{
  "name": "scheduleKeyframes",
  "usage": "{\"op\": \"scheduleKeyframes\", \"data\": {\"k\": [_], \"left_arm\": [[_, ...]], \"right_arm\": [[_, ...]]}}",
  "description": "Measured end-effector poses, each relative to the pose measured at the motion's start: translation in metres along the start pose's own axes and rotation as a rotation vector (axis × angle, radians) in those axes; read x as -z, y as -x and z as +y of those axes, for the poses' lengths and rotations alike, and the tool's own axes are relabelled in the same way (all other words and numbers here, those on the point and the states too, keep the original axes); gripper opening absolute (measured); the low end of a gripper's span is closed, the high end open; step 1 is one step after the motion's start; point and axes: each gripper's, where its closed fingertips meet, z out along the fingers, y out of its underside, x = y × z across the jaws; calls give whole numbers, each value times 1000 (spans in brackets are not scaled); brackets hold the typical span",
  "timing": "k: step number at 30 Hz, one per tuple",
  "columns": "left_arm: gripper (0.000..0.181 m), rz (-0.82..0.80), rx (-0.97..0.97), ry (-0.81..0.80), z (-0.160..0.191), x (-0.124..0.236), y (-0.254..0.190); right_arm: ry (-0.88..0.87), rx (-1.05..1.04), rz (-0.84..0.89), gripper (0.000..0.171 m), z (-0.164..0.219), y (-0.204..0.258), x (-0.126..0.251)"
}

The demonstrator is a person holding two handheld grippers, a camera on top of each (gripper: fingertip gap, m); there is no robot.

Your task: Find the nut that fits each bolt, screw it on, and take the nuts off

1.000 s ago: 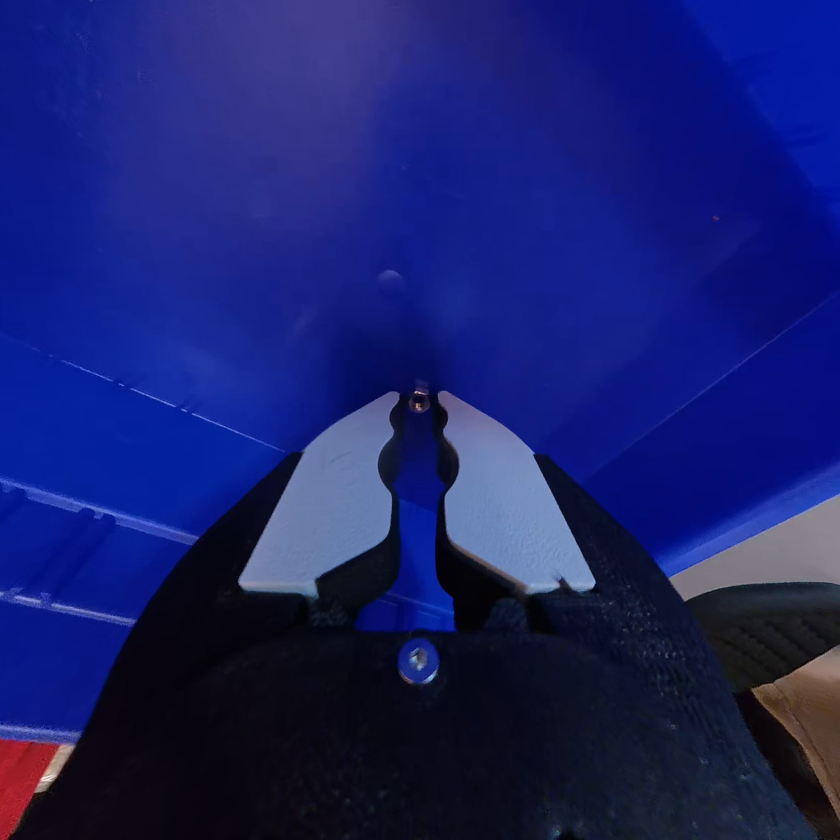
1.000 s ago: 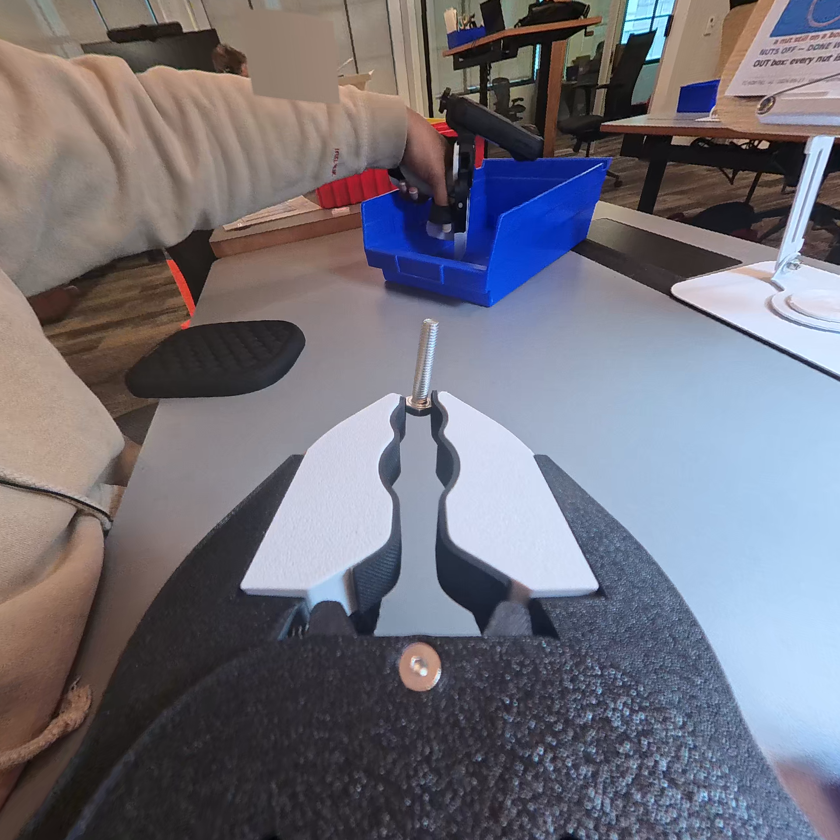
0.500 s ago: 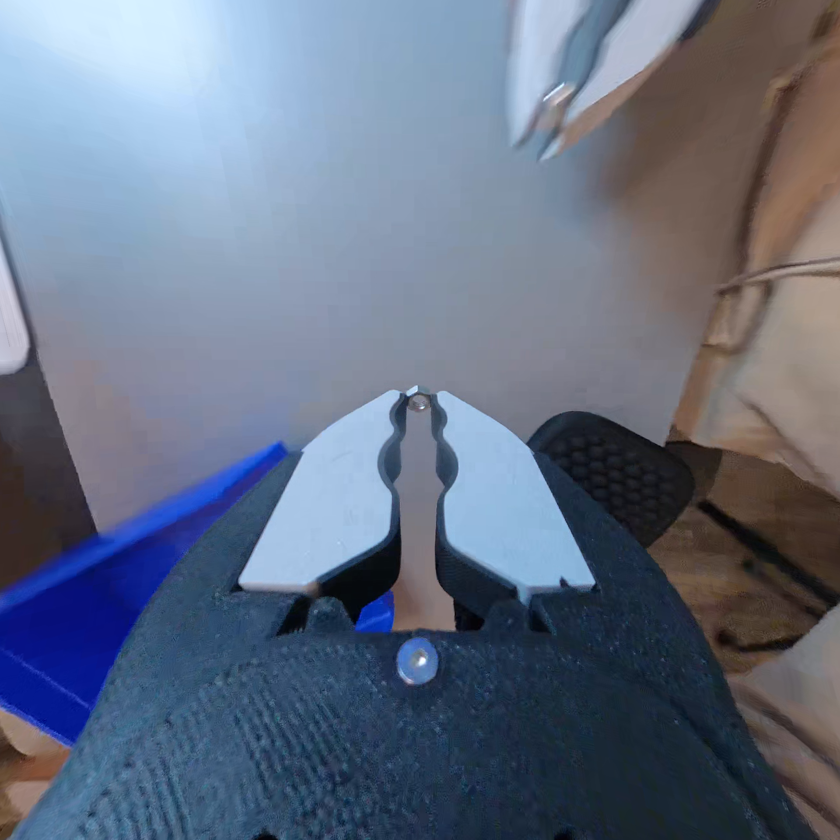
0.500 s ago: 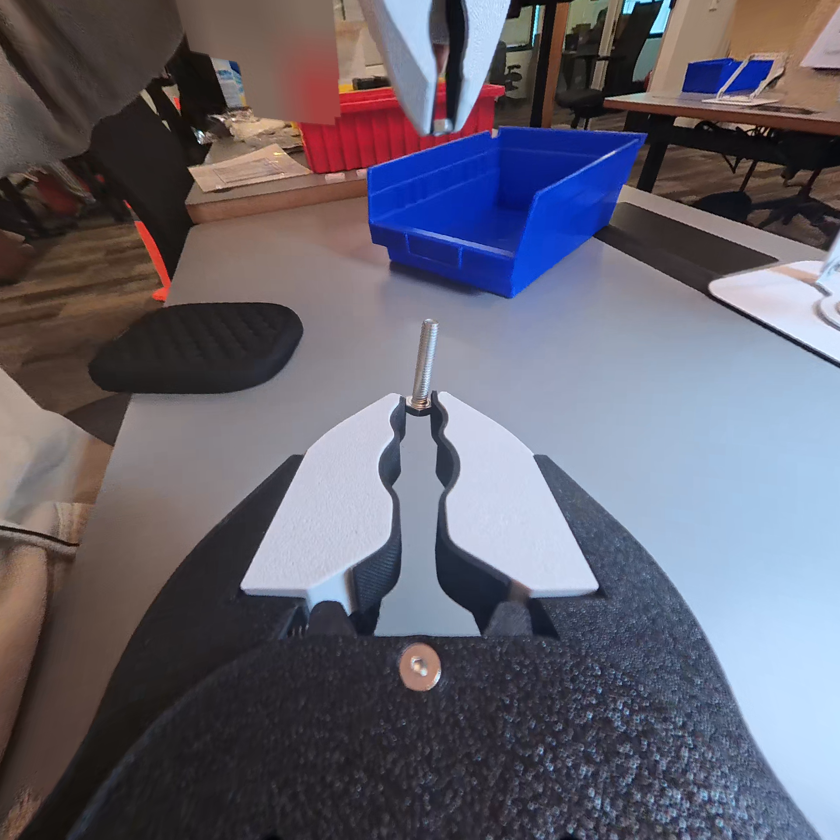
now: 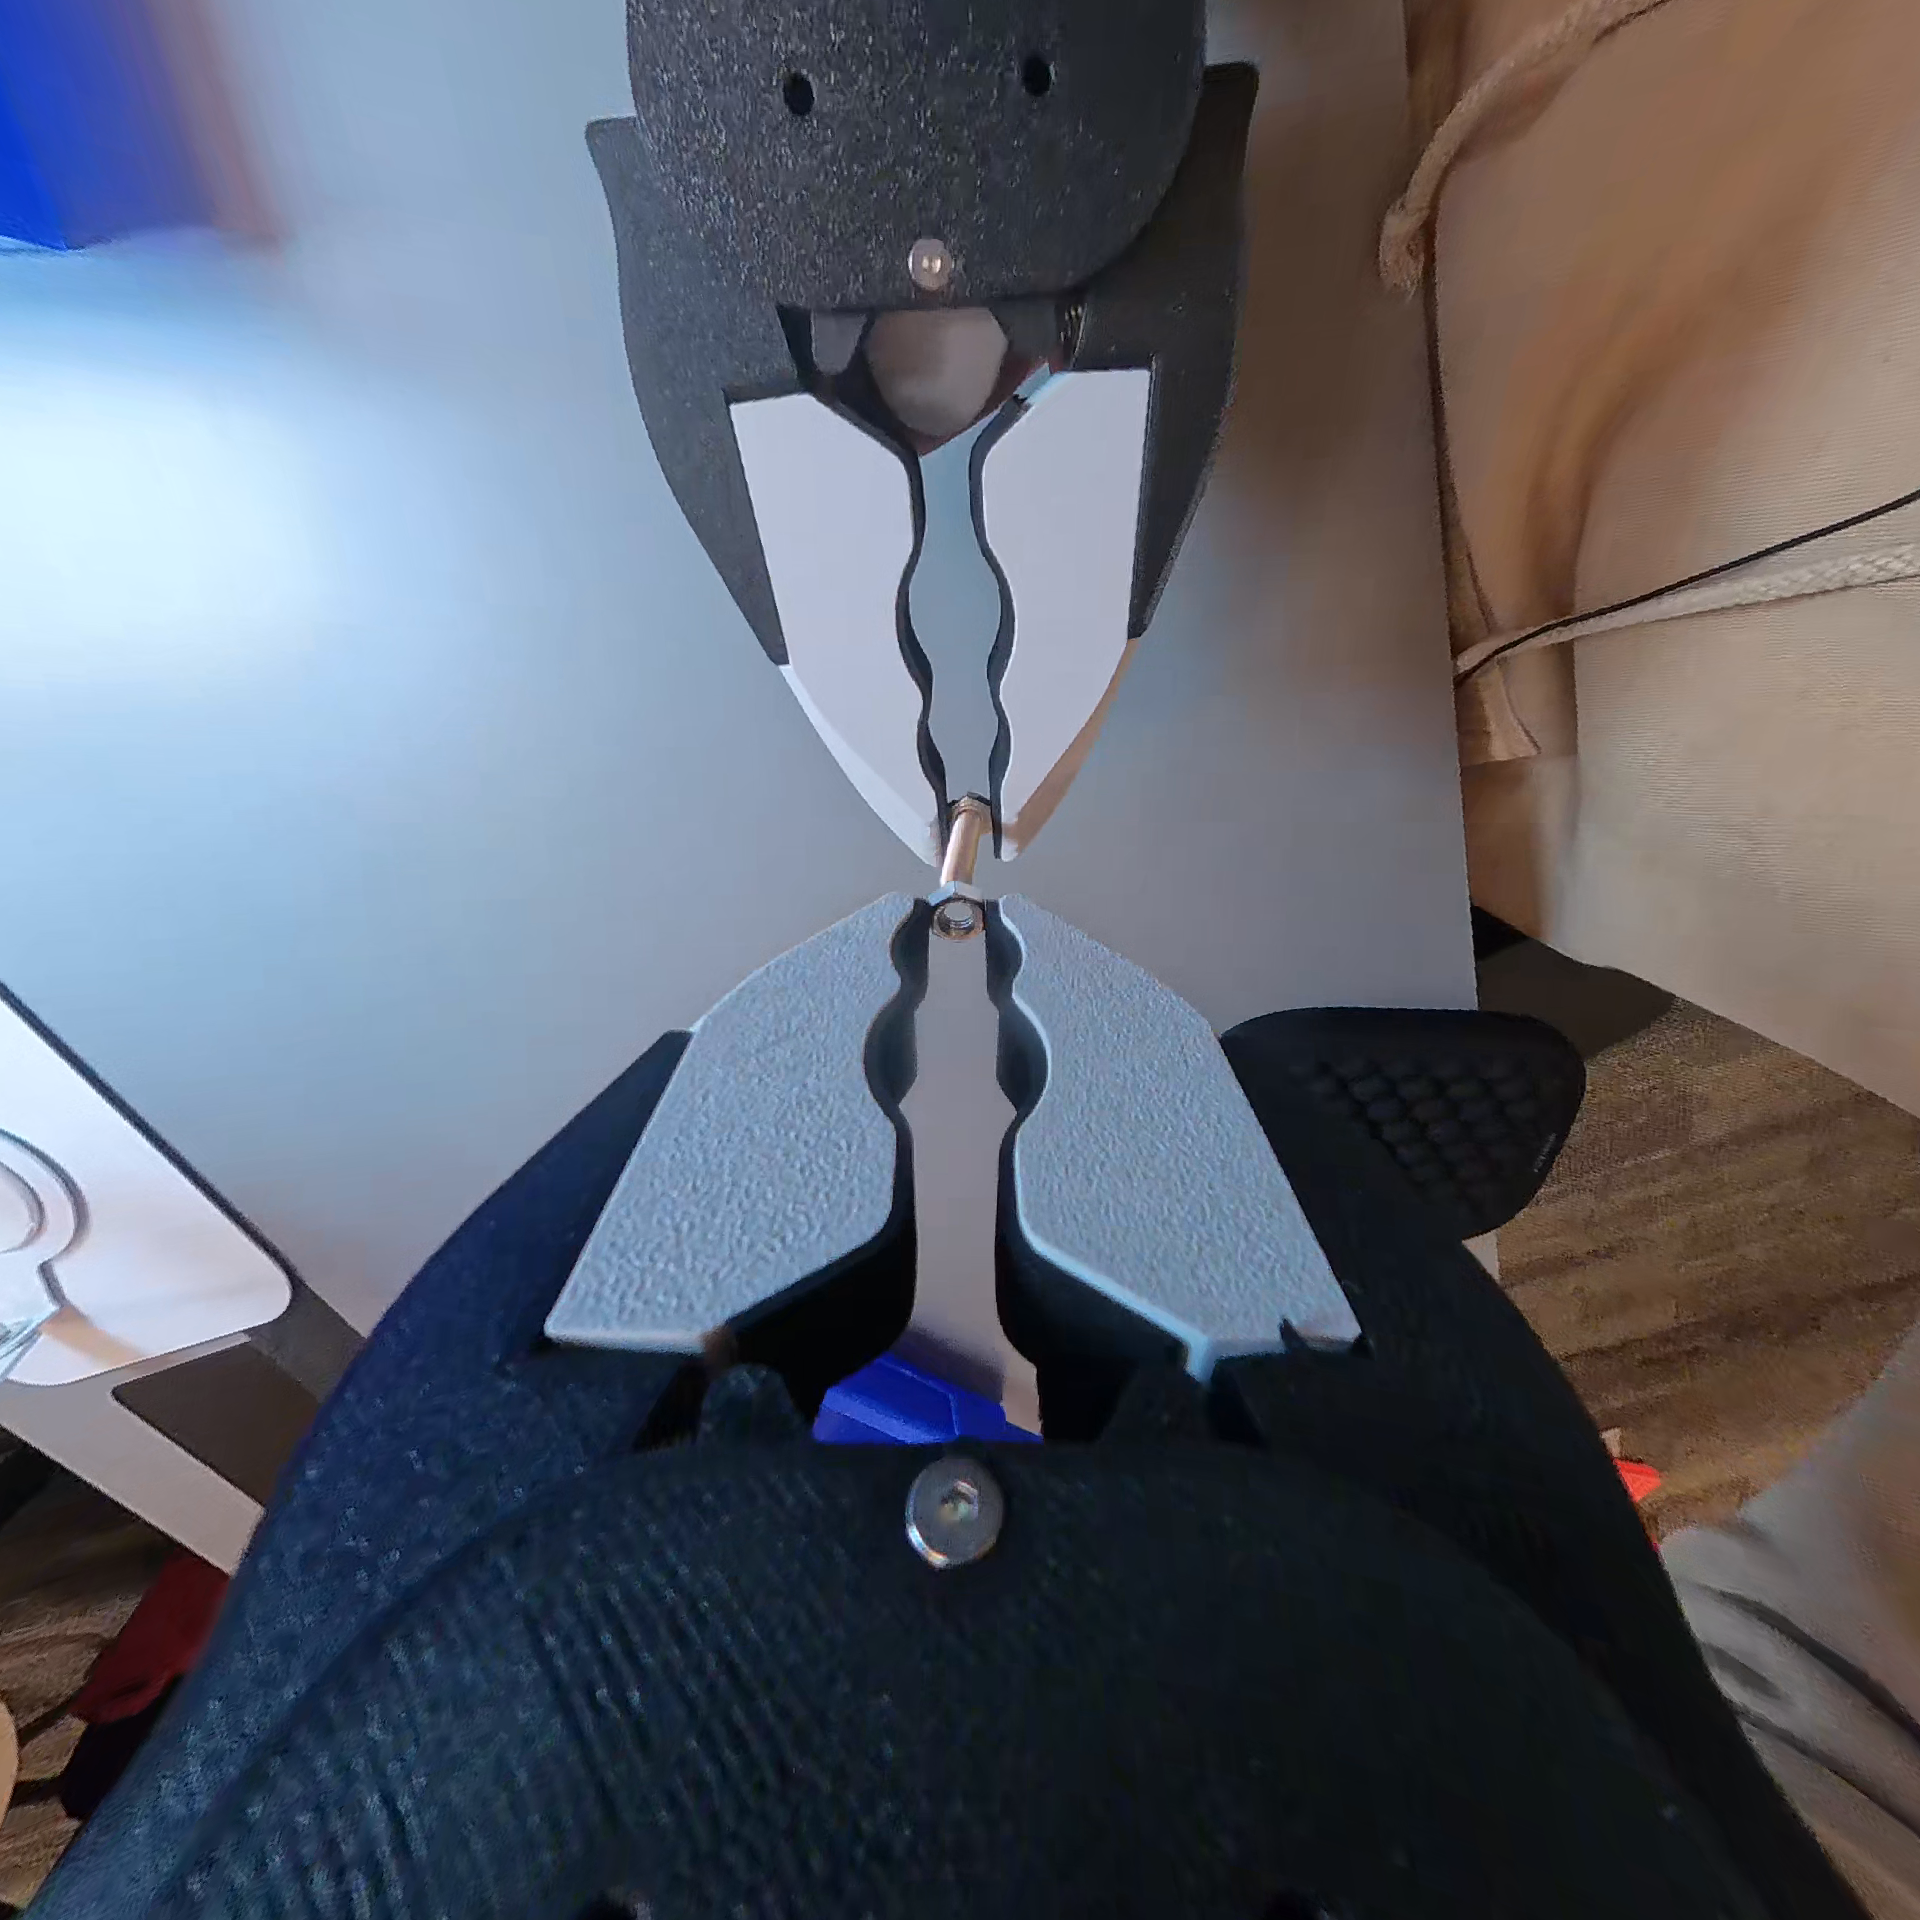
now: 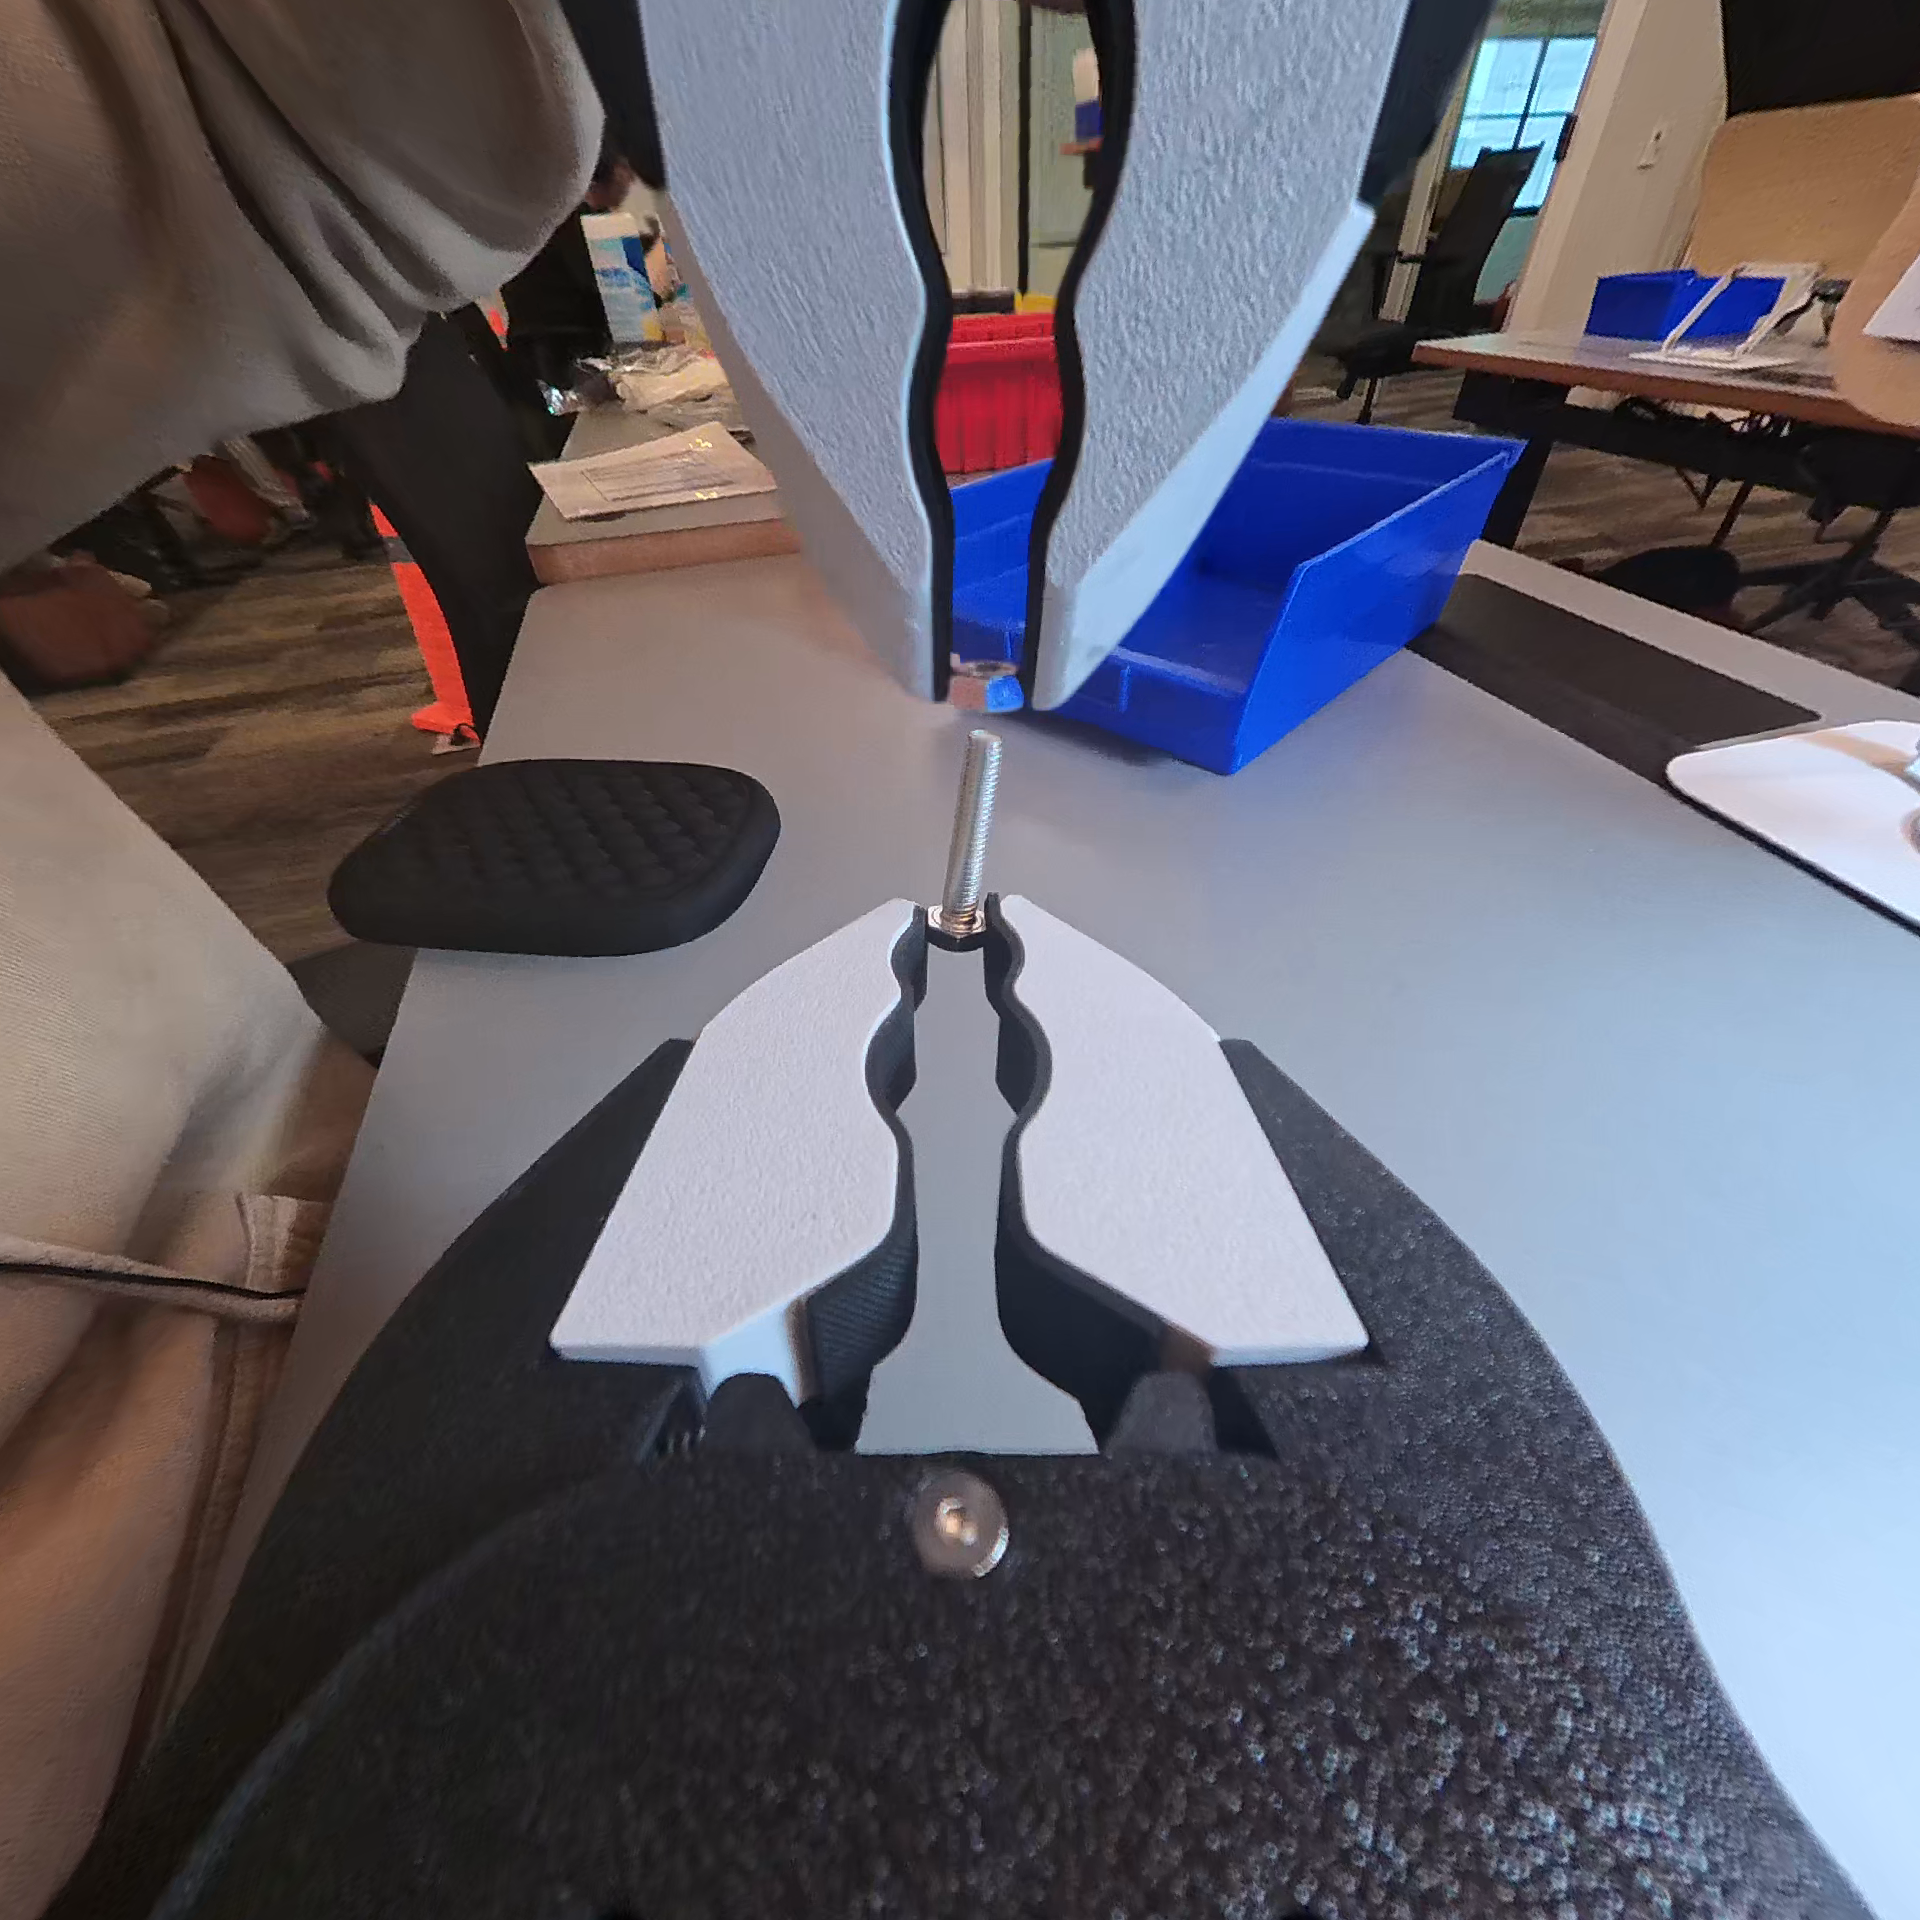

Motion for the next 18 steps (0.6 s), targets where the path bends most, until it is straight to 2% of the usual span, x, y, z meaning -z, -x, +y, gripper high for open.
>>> {"op": "scheduleKeyframes", "data": {"k": [18], "left_arm": [[11,74,4,-25,-1,-6,-5]], "right_arm": [[-58,85,17,10,-2,2,-1]]}}
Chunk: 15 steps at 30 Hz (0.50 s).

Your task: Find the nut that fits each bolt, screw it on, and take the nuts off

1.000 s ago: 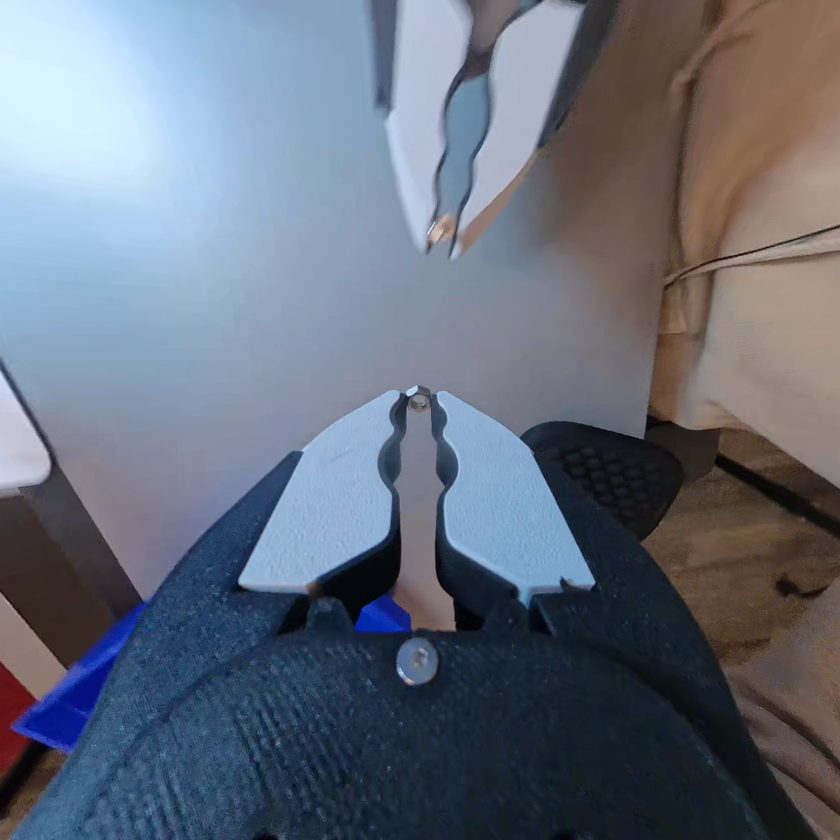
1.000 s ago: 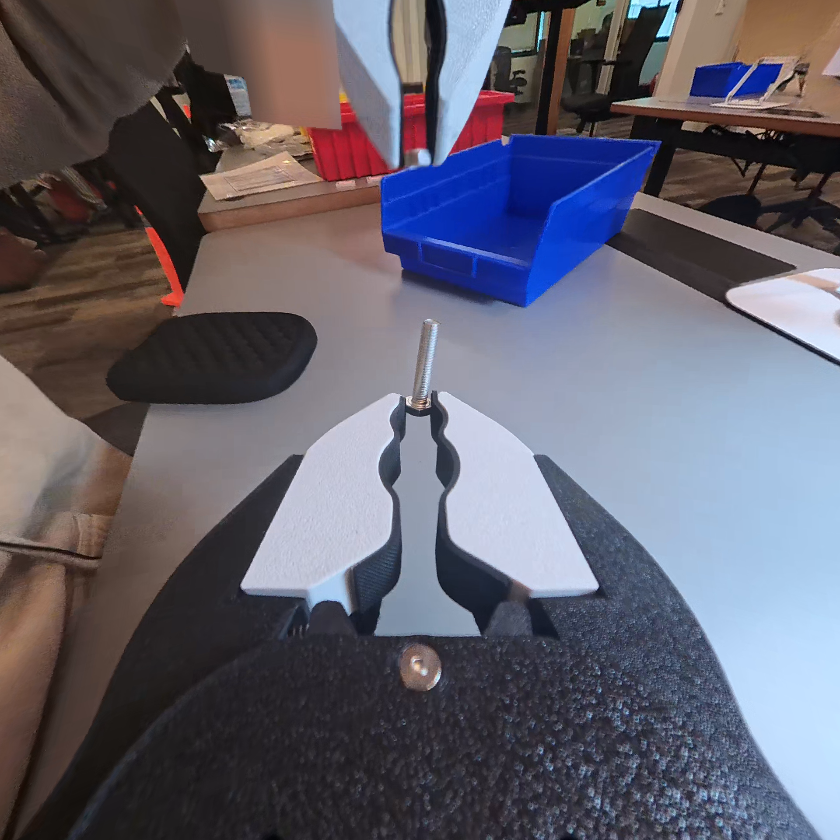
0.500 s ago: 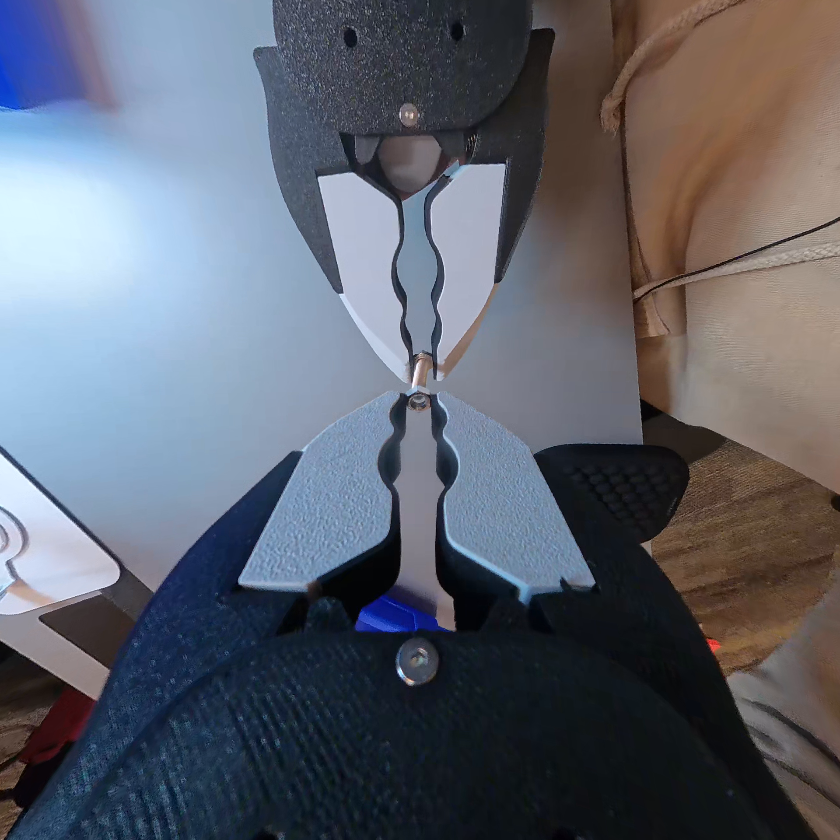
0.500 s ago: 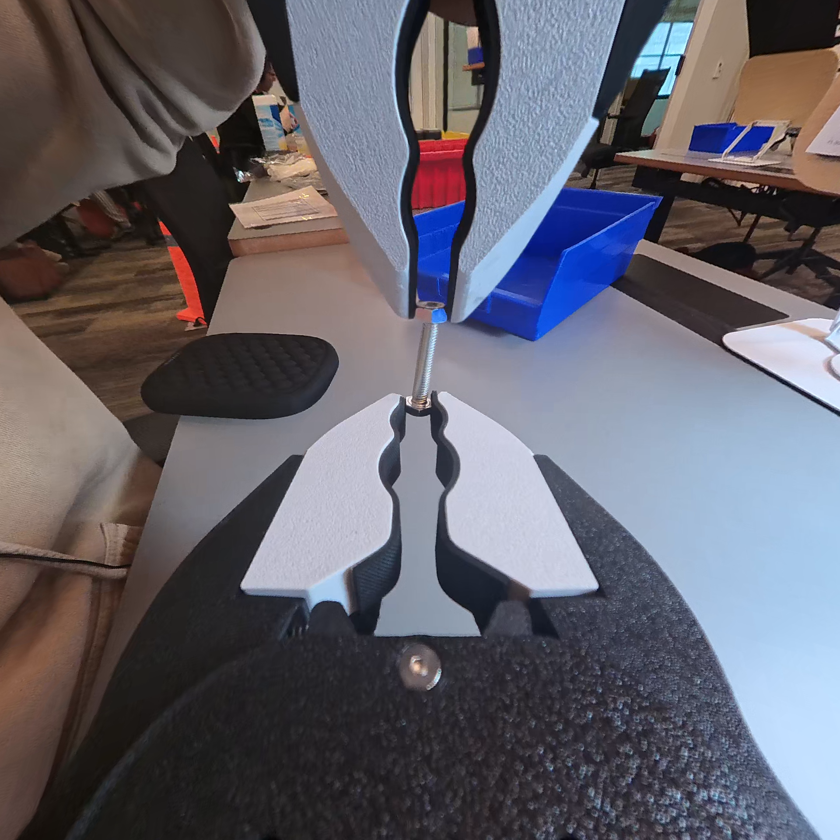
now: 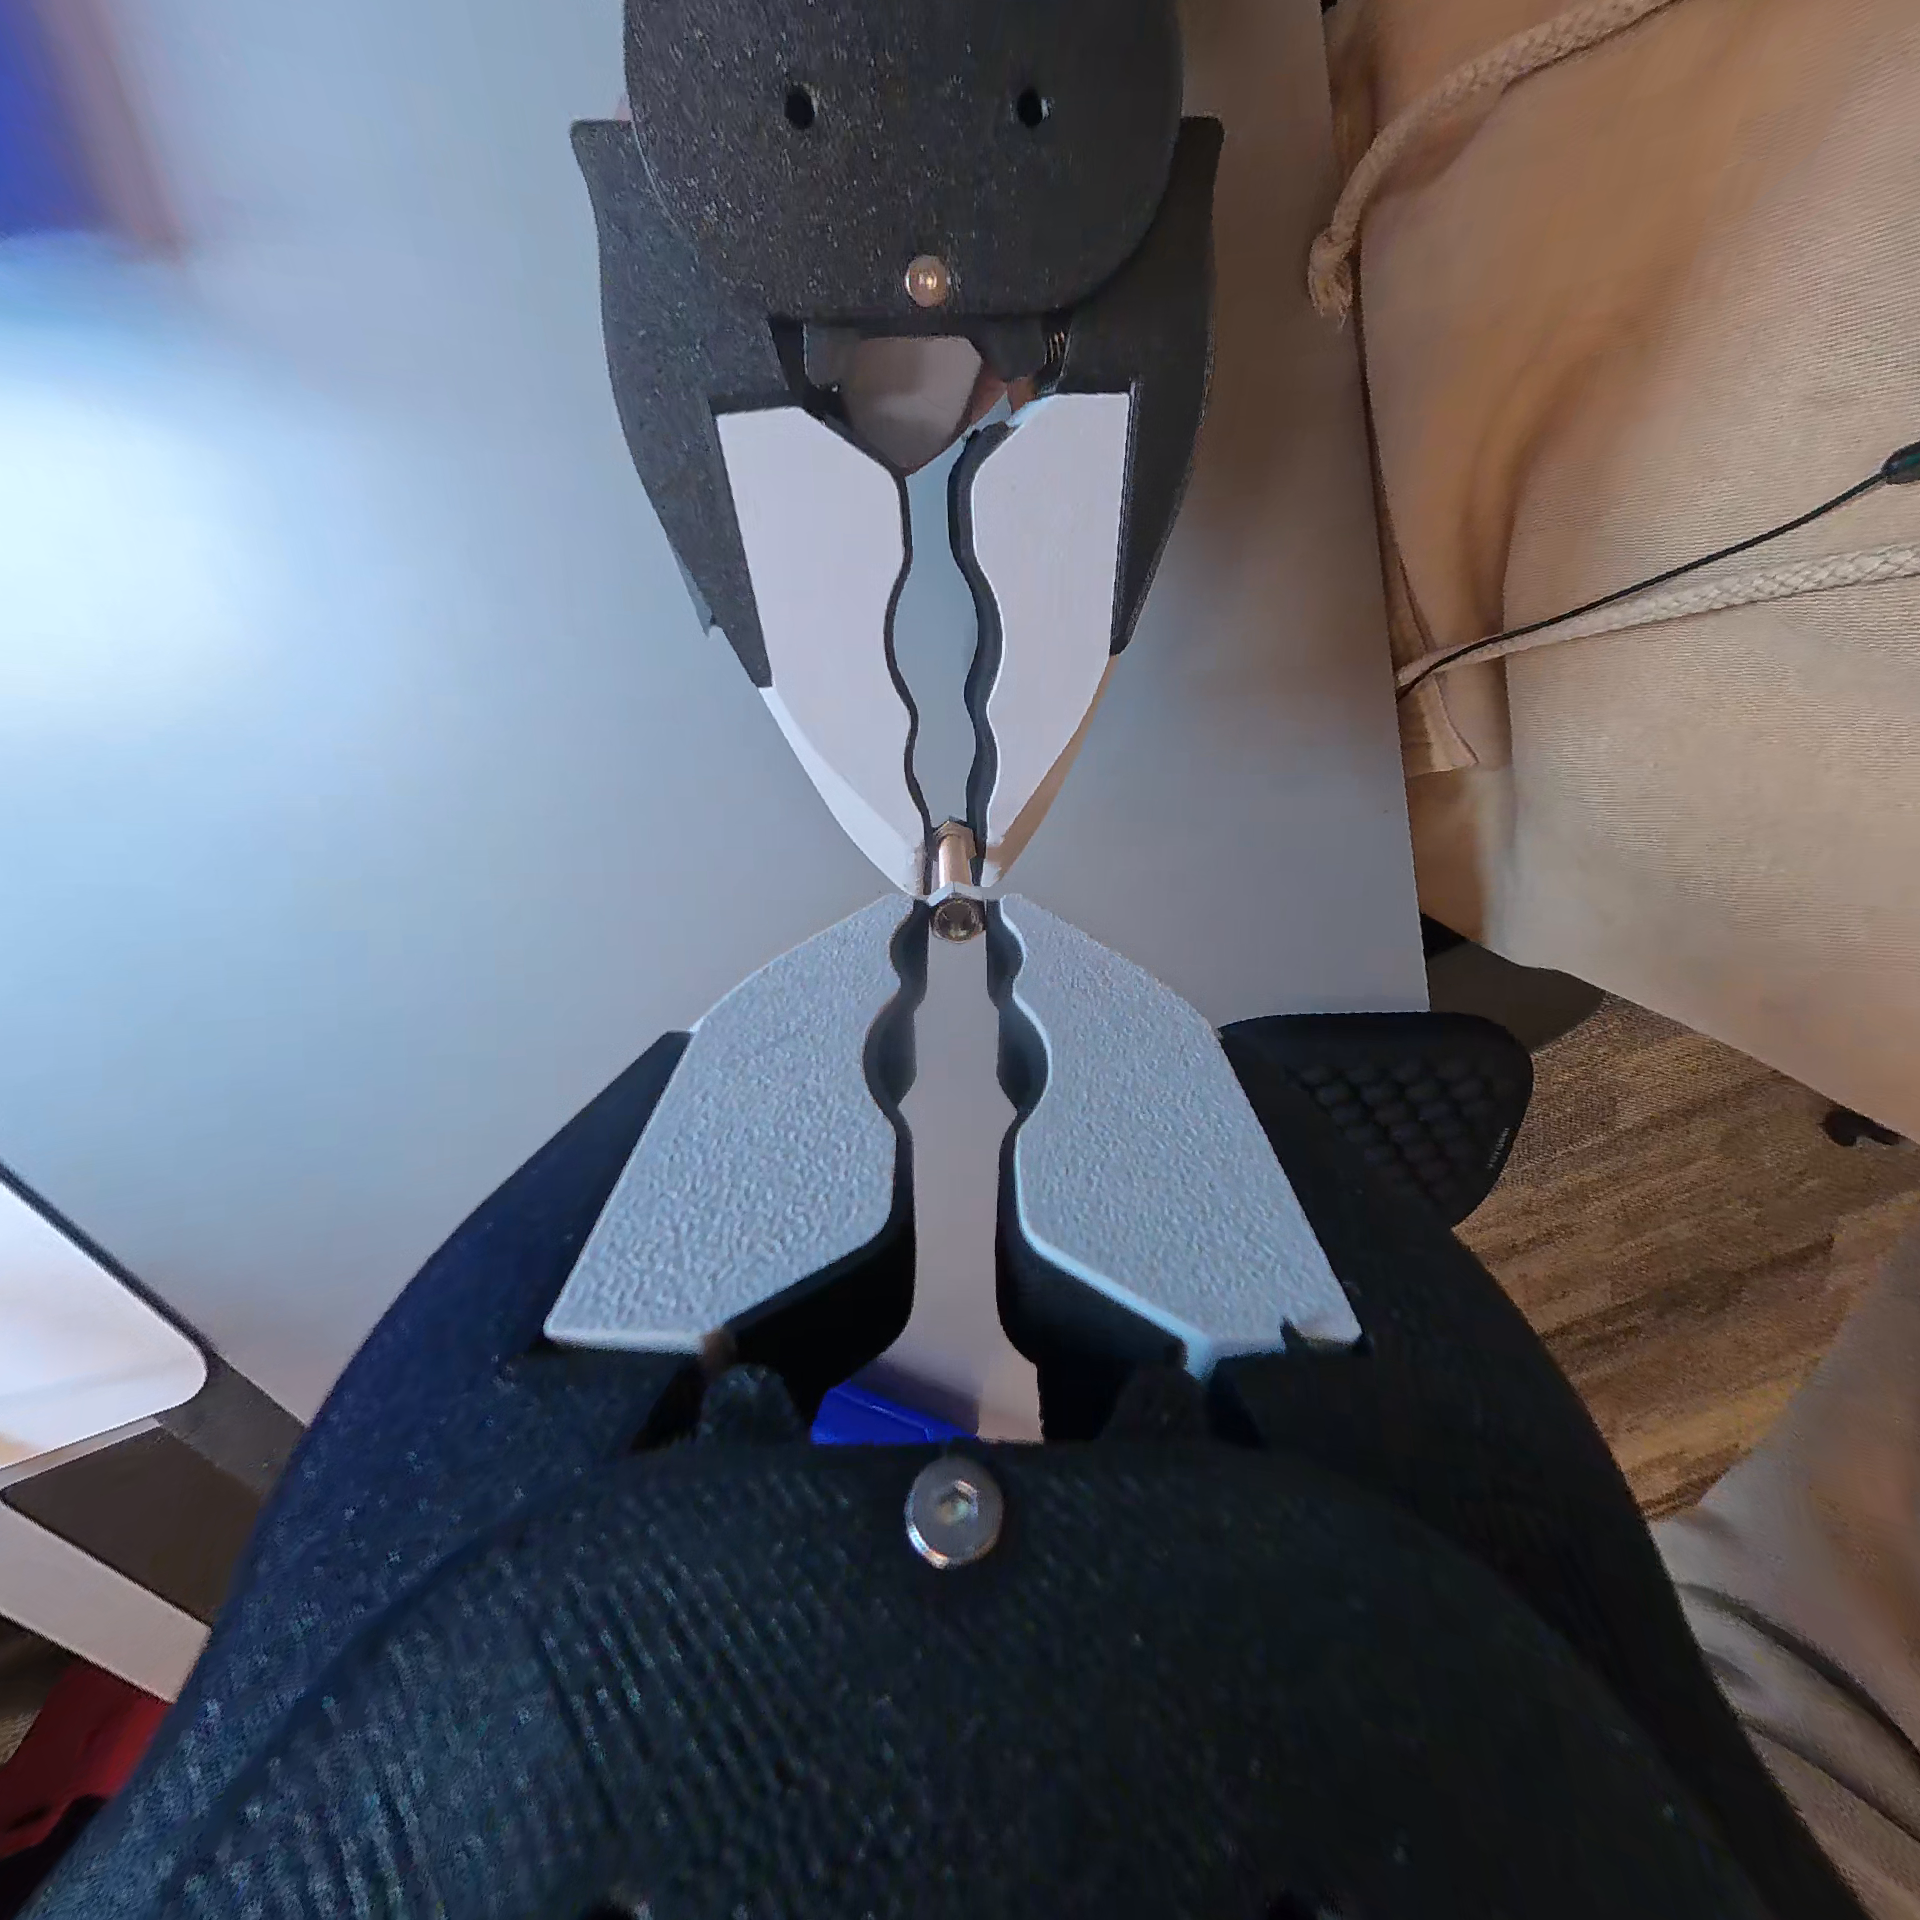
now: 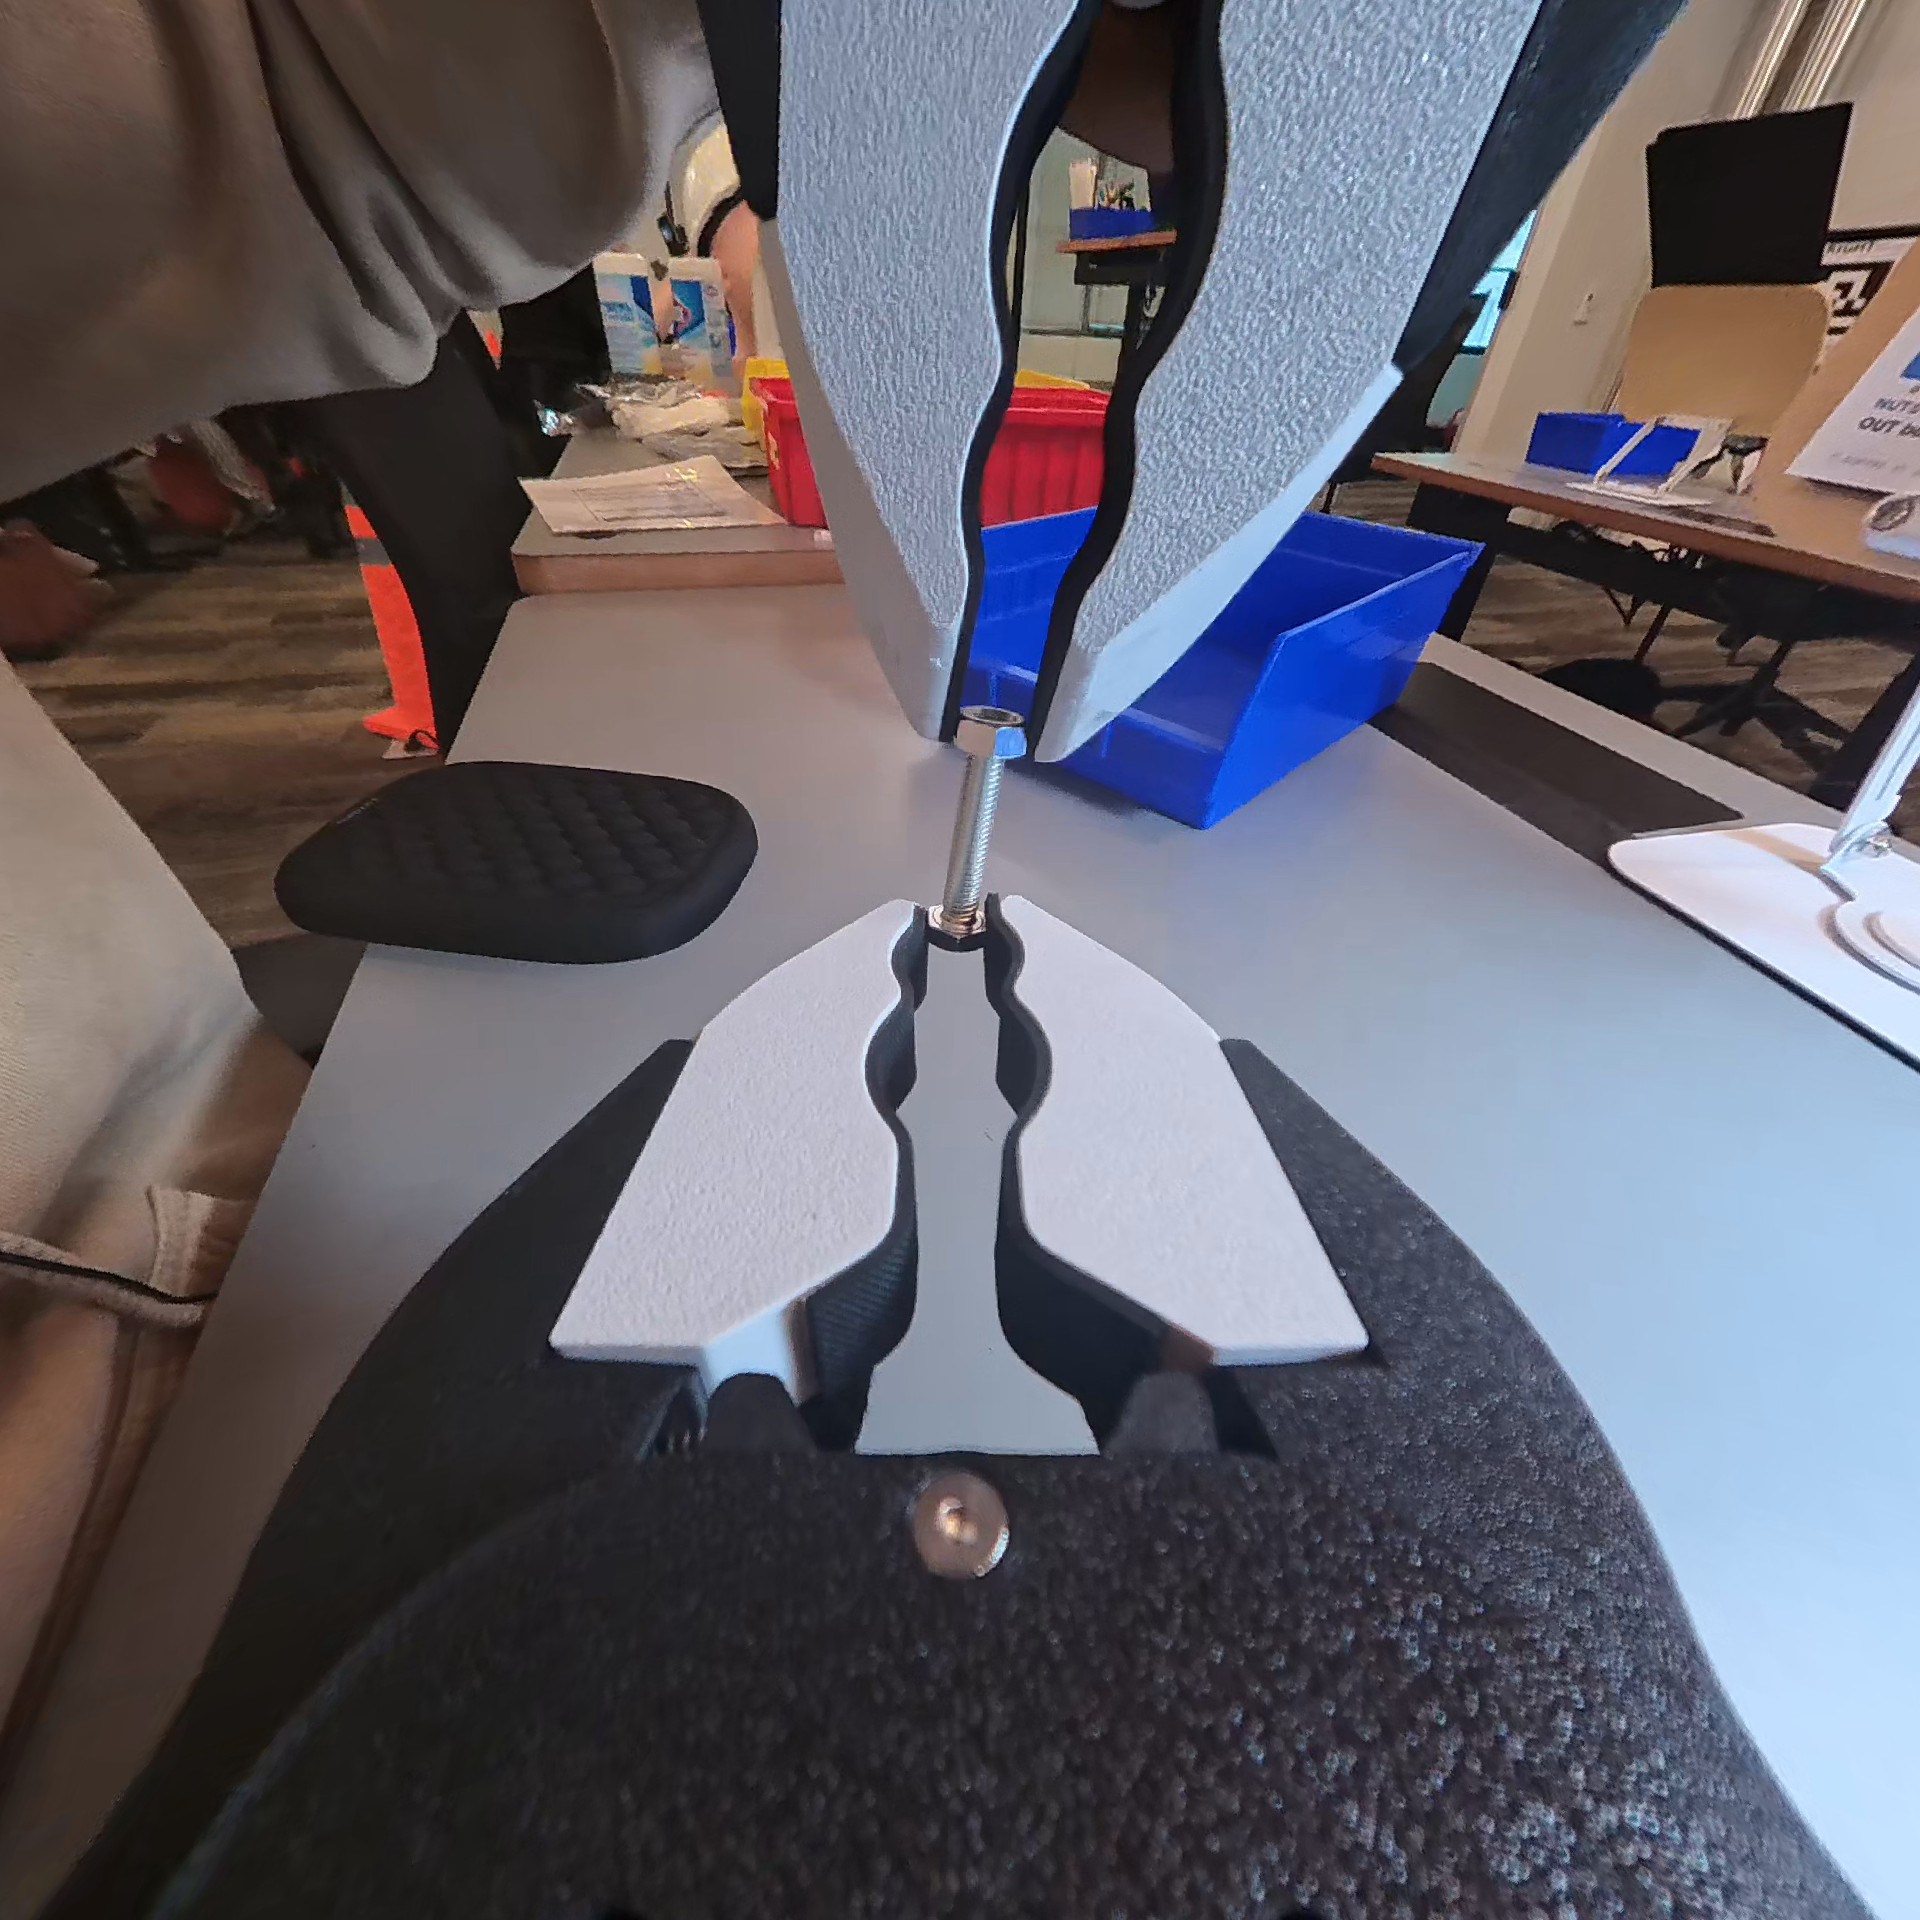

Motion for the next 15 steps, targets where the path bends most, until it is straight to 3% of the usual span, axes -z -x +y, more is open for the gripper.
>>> {"op": "scheduleKeyframes", "data": {"k": [15], "left_arm": [[11,21,8,-22,1,-4,-2]], "right_arm": [[14,-23,-20,10,5,3,-2]]}}
